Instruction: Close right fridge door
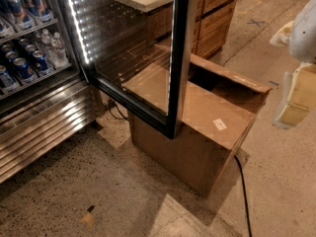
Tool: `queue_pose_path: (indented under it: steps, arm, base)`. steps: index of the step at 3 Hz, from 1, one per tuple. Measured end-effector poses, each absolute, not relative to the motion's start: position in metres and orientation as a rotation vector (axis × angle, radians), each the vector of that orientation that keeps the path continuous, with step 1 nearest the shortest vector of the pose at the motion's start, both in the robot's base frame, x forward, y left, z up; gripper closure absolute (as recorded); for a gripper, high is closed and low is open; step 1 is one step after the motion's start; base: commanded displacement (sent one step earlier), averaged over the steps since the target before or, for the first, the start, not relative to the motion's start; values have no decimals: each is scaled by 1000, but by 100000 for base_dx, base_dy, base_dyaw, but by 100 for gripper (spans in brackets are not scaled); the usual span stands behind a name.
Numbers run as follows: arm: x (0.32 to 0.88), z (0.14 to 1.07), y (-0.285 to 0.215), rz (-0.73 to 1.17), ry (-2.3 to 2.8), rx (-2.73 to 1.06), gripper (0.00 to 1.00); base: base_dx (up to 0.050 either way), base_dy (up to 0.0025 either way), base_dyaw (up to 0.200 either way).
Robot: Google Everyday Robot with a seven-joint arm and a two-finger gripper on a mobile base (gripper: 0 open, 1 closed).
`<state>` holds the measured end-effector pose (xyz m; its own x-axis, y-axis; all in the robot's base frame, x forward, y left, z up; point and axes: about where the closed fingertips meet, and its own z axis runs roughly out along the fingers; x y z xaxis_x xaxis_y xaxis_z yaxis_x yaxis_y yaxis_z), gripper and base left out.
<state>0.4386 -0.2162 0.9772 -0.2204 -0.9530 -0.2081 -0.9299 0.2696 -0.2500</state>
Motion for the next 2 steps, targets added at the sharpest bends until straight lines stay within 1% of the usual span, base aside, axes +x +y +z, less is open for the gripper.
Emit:
queue_pose_path:
  steps: [1, 2]
  arm:
    - [450, 1008, -216, -144, 2205, -1695, 0]
    - [483, 1025, -219, -121, 2233, -1672, 0]
  base:
    - [0, 0, 0]
    - [0, 0, 0]
